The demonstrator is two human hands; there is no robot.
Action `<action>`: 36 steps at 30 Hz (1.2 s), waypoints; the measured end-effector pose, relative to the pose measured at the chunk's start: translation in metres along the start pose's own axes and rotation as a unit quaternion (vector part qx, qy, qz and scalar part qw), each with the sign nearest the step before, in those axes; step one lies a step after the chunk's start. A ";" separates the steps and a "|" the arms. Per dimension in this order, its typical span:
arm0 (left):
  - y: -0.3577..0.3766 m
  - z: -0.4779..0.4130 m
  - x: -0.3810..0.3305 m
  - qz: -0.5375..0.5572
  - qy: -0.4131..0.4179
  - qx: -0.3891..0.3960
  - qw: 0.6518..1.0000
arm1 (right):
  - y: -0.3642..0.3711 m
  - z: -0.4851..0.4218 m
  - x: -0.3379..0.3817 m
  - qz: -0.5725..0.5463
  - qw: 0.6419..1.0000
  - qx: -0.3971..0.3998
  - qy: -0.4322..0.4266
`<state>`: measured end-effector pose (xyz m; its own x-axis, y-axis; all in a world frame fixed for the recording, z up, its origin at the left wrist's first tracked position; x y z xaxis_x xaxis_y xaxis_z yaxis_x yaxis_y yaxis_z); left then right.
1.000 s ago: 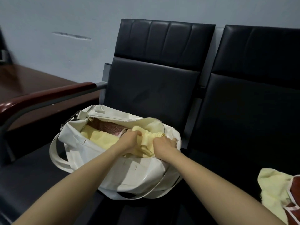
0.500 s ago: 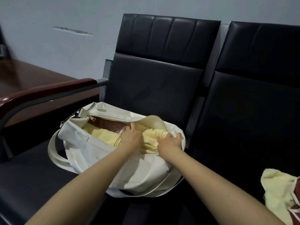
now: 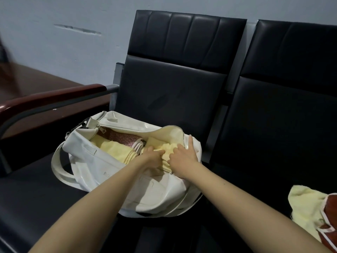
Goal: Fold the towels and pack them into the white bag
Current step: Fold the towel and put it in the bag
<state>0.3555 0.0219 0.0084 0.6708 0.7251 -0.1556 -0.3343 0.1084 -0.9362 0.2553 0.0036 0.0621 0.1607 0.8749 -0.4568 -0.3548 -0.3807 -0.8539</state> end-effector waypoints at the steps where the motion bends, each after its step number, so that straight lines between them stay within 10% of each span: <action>1: -0.004 0.000 -0.001 0.010 0.005 -0.010 1.000 | 0.008 -0.004 -0.005 -0.002 0.999 0.037 0.003; 7: -0.015 0.006 0.008 0.147 0.000 -0.010 0.989 | 0.028 -0.015 -0.041 -0.218 0.972 0.081 0.046; 10: -0.038 0.013 0.021 0.336 -0.015 -0.003 0.942 | 0.017 -0.005 -0.064 -0.495 0.858 -0.079 0.110; 11: -0.051 0.009 0.022 0.310 0.050 -0.099 0.944 | 0.013 0.002 -0.073 -0.564 0.806 -0.139 0.117; 14: -0.044 0.028 0.011 0.242 -0.027 -0.062 0.968 | 0.007 0.031 -0.095 -0.618 0.740 -0.239 0.115; 36: 0.060 0.352 -0.357 0.046 0.324 0.024 0.945 | 0.189 0.635 -0.160 -0.374 0.767 -0.214 0.476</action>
<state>-0.1368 0.0085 0.1190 0.8969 0.1660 -0.4098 -0.4296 0.1081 -0.8965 -0.4225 -0.0179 0.1325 0.8431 0.3604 0.3990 0.4665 -0.1213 -0.8762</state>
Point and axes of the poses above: each hand's wrist, its own z-axis away from the middle knuckle, its own y-axis out of the palm, x = y × z, the point moved 7 cm from there along -z, towards the middle knuckle, and after that the axes turned 13 degrees about -y, right-handed, at the moved point
